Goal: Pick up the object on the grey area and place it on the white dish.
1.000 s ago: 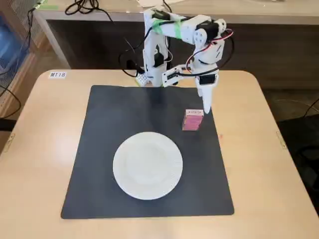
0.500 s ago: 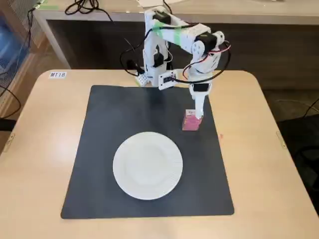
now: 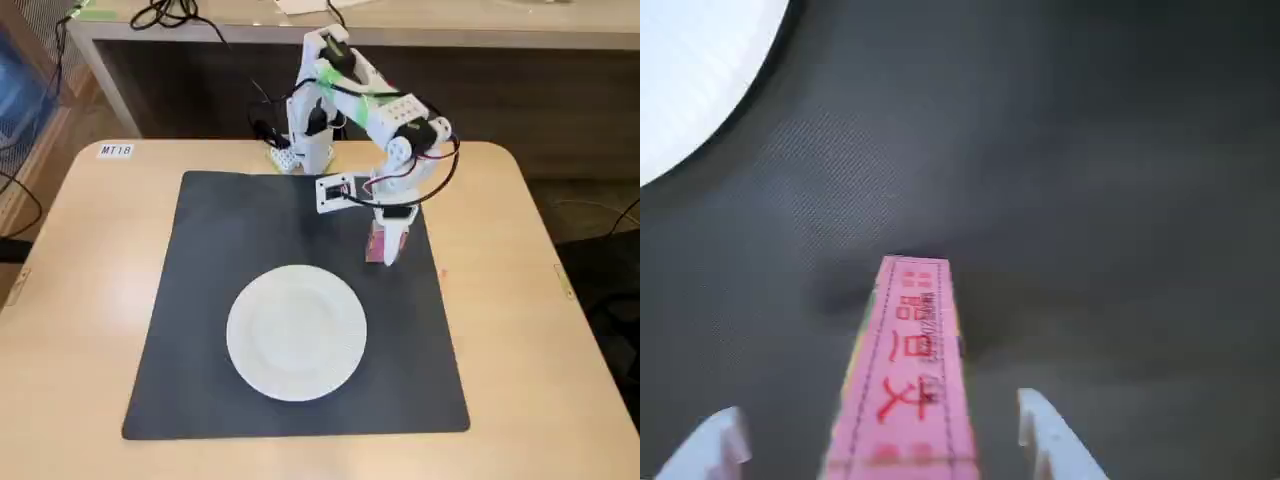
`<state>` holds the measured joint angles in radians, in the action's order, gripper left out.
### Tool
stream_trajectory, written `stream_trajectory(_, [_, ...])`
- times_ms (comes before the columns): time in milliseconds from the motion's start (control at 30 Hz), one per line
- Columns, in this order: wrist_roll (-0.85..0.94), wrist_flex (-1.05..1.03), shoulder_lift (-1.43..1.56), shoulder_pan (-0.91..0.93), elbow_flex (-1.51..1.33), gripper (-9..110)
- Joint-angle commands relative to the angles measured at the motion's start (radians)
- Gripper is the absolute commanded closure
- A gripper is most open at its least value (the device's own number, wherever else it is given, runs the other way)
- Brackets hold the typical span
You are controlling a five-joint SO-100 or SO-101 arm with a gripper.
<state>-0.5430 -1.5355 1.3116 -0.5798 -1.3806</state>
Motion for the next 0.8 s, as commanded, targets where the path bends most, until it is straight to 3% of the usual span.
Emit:
stream_trajectory(0, [0.031,0.089,-0.029,0.011,0.049,83])
stream_trajectory(33, [0.032,0.107,-0.046,0.014,0.051,89])
stream_trajectory(333, [0.072,0.147,-0.002,0.032,0.052,100])
stream_trajectory(600, [0.084,0.112,0.084,0.051,0.052,101])
stream_trajectory(767, [0.179,0.109,0.252,0.137,0.052,101])
